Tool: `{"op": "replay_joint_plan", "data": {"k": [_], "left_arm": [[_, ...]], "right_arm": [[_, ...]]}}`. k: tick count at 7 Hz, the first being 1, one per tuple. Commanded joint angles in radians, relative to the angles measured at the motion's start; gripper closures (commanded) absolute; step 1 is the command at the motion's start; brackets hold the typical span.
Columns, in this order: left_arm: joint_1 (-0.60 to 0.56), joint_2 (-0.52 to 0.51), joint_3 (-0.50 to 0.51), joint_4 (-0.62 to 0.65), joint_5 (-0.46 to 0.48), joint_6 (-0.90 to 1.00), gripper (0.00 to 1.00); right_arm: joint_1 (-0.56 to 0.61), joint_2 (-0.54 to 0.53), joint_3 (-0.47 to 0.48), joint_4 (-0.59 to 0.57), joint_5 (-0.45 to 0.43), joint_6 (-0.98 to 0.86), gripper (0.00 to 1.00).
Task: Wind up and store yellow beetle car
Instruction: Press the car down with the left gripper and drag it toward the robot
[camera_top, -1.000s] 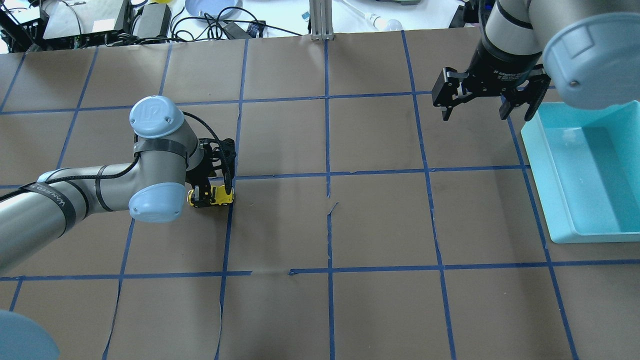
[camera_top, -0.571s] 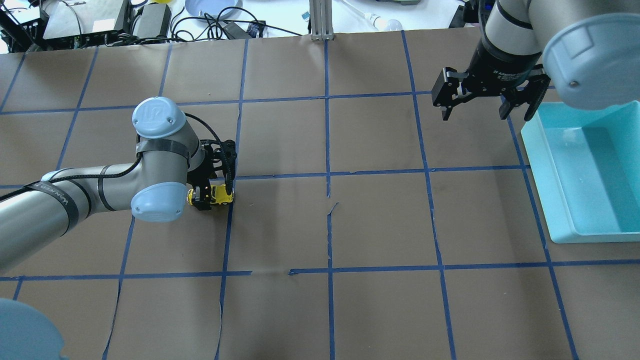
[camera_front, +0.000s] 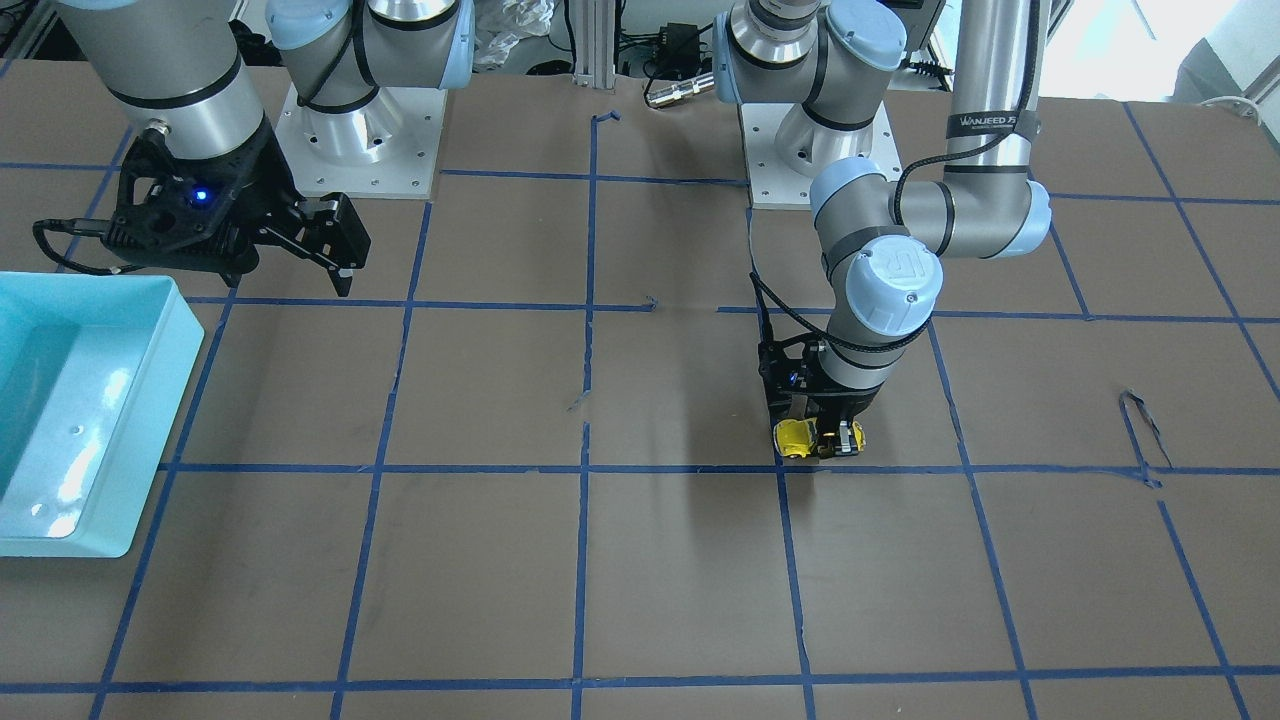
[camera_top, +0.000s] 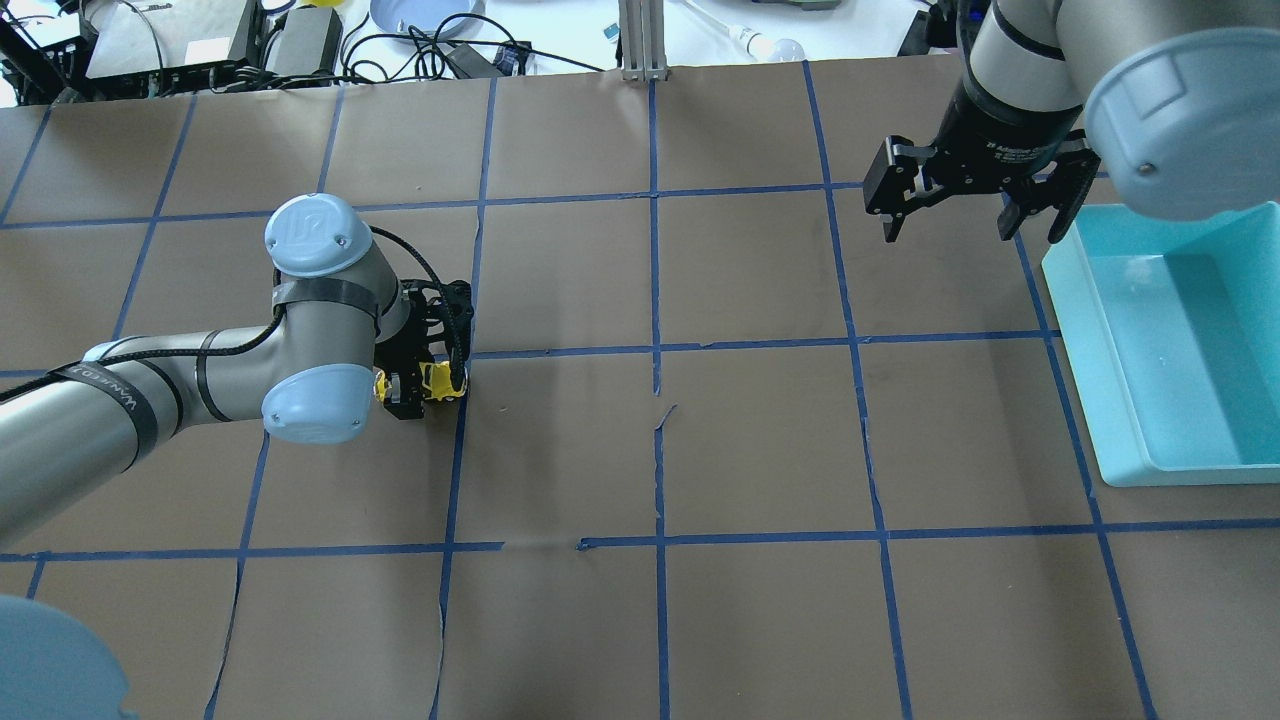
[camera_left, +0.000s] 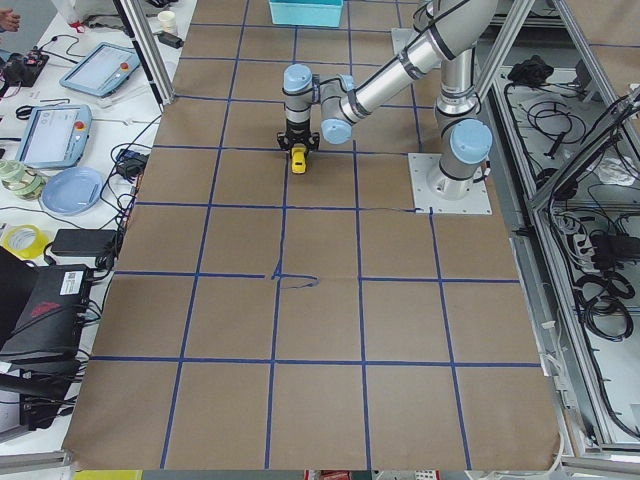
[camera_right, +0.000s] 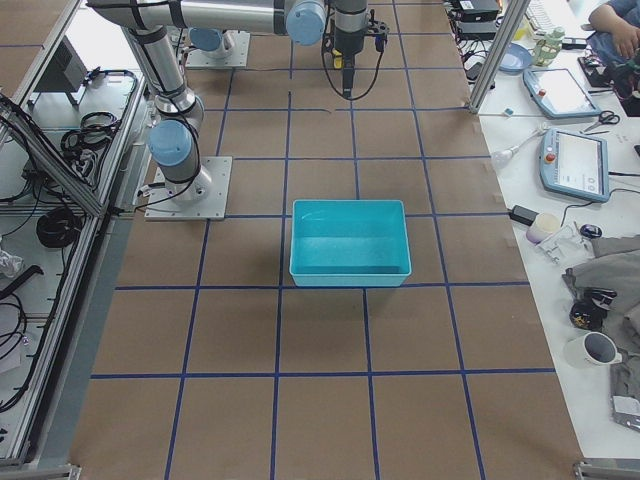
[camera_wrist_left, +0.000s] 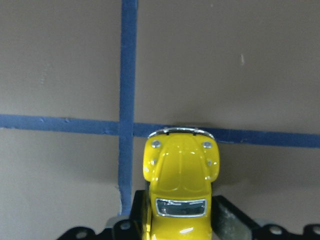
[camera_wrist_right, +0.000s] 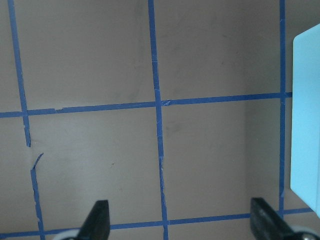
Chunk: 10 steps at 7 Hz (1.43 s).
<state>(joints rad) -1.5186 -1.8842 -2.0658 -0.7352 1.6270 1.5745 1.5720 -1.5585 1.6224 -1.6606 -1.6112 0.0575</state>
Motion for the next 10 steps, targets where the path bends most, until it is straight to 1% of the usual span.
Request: {"op": "replay_joint_plan", "data": {"k": [1, 3, 5, 8, 10], "left_arm": [[0.000, -0.004, 0.009, -0.006, 0.001, 0.005, 0.52], [0.012, -0.010, 0.007, -0.006, 0.001, 0.007, 0.52], [0.076, -0.013, 0.006, -0.006, -0.013, 0.012, 0.52], [0.132, -0.013, -0.002, -0.006, -0.002, 0.082, 0.52], [0.143, -0.012, -0.002, -0.006, 0.001, 0.116, 0.52]], "right_arm": [[0.000, 0.000, 0.001, 0.001, -0.006, 0.001, 0.00], [0.000, 0.000, 0.001, 0.002, -0.006, 0.001, 0.00], [0.000, 0.000, 0.001, -0.001, -0.004, -0.001, 0.00], [0.000, 0.000, 0.001, -0.002, -0.006, -0.002, 0.00], [0.000, 0.000, 0.001, -0.001, -0.004, -0.002, 0.00]]}}
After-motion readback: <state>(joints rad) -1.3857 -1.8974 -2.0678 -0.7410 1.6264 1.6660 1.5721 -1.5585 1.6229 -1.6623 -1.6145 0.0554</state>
